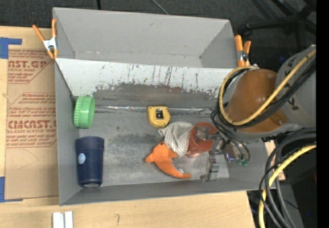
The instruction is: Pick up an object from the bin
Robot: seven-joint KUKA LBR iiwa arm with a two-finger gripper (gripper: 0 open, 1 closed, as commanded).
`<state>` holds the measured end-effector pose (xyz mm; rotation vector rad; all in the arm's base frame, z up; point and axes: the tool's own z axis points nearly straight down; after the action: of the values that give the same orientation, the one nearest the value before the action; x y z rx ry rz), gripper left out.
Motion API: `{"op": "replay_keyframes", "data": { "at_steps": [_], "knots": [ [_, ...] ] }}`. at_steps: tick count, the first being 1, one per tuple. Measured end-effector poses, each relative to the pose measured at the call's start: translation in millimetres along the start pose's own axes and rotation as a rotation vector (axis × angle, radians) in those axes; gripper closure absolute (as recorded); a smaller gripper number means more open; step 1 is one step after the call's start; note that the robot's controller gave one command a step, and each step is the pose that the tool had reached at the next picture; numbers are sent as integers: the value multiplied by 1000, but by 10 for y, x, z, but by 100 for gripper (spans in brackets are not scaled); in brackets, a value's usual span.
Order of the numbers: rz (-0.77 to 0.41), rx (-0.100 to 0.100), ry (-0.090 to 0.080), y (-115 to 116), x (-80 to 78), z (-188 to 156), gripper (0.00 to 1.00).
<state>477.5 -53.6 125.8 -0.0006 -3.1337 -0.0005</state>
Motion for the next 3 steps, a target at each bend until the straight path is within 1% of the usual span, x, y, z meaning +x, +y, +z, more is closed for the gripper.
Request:
{"op": "replay_keyframes", "data": {
  "at_steps": [1,2,3],
  "knots": [
    [-1,1,-7,2,-18,-43,0],
    [-239,2,-14,-341,-525,328,0],
    [-255,0,-12,-568,-658,526,0]
  ]
}}
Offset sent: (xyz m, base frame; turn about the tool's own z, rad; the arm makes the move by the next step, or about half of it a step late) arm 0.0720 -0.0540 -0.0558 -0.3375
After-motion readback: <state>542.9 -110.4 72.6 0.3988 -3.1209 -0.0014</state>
